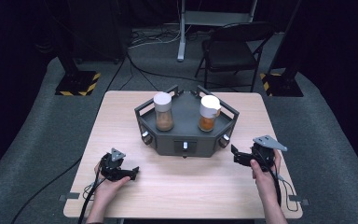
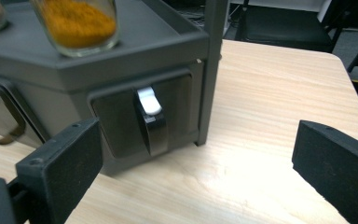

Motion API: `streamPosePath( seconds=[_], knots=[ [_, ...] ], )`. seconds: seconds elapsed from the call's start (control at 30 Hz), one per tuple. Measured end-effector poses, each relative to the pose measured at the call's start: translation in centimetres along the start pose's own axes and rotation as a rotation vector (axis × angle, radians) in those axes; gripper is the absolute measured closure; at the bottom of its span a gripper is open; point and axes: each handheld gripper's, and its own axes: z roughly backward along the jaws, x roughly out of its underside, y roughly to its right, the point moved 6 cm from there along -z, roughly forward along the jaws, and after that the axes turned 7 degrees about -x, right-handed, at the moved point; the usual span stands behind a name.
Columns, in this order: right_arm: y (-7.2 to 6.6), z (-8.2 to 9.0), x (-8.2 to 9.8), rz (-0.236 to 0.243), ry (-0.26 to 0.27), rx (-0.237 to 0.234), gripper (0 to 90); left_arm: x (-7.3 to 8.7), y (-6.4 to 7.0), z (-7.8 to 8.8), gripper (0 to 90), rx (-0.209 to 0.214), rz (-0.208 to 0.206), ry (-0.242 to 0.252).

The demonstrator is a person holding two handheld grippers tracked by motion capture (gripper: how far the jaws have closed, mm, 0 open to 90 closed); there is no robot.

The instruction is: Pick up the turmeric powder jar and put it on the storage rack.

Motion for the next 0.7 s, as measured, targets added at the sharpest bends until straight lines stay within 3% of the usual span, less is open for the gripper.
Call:
streamPosePath(
  seconds=[0.7],
  knots=[
    [1.7,-0.5,5.2,-0.040,-0.075,0.029,1.6,0.0,0.0,0.0,0.2,0.000,0.000,0.001]
  ],
)
